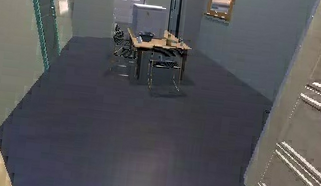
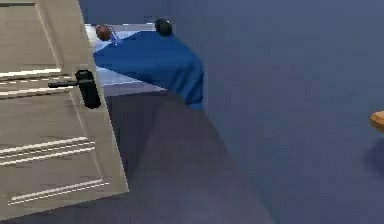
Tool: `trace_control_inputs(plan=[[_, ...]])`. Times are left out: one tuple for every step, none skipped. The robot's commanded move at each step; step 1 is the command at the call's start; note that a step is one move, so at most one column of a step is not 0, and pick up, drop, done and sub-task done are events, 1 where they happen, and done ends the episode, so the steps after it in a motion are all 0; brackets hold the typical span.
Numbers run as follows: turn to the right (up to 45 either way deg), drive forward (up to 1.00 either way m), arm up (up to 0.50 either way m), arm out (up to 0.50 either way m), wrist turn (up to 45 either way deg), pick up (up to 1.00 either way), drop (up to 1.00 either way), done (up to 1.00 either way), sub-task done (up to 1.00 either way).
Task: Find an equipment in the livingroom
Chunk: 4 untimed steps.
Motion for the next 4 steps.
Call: trace_control_inputs(plan=[[0.0,0.60,0.00,0.00,0.0,0.00,0.00,0.00,0.00],[-15.0,0.00,0.00,0.00,0.0,0.00,0.00,0.00,0.00],[0.0,0.75,0.00,0.00,0.0,0.00,0.00,0.00,0.00],[-21.0,0.00,0.00,0.00,0.0,0.00,0.00,0.00,0.00]])
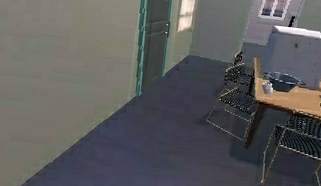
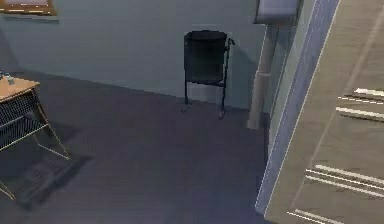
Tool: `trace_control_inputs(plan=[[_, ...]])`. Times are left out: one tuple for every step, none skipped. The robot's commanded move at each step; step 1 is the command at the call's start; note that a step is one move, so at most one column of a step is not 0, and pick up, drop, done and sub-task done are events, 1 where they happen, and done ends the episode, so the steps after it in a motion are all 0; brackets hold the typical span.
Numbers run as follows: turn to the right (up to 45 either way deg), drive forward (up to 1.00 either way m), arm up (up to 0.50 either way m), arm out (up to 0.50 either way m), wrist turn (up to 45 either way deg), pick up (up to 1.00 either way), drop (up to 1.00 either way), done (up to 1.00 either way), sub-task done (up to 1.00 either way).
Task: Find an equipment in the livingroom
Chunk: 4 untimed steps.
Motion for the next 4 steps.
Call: trace_control_inputs(plan=[[0.0,1.00,0.00,0.00,0.0,0.00,0.00,0.00,0.00],[0.0,1.00,0.00,0.00,0.0,0.00,0.00,0.00,0.00],[-9.0,0.00,0.00,0.00,0.0,0.00,0.00,0.00,0.00],[0.0,0.10,0.00,0.00,0.0,0.00,0.00,0.00,0.00]])
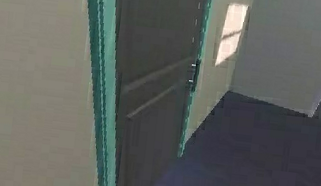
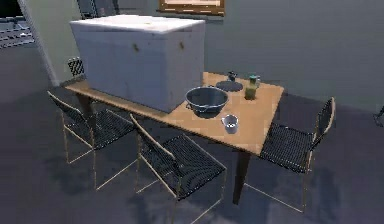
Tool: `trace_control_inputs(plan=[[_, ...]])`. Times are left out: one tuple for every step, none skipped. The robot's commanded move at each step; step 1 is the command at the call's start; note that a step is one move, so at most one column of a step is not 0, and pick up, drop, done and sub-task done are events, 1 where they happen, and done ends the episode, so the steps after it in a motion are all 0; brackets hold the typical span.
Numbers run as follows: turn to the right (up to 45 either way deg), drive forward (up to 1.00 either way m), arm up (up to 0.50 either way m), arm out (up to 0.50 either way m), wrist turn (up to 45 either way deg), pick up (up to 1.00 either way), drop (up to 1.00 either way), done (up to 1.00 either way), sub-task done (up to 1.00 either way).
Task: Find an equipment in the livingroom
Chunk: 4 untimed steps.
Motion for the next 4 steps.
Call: trace_control_inputs(plan=[[36.0,0.00,0.00,0.00,0.0,0.00,0.00,0.00,0.00],[0.0,1.00,0.00,0.00,0.0,0.00,0.00,0.00,0.00],[3.0,0.00,0.00,0.00,0.0,0.00,0.00,0.00,0.00],[-18.0,0.00,0.00,0.00,0.0,0.00,0.00,0.00,0.00]])
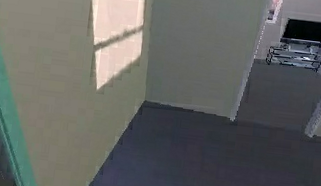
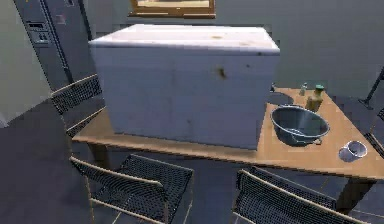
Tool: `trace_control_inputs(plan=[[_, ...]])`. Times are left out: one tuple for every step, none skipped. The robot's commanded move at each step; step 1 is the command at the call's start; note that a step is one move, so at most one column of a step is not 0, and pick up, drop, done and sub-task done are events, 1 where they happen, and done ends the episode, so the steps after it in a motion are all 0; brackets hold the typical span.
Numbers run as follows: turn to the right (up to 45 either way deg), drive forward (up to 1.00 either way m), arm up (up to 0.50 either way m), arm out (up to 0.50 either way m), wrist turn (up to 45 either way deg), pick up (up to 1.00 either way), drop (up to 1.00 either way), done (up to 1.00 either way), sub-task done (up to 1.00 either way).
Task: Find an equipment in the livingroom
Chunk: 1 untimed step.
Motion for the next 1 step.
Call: trace_control_inputs(plan=[[0.0,0.75,0.00,0.00,0.0,0.00,0.00,0.00,0.00]])
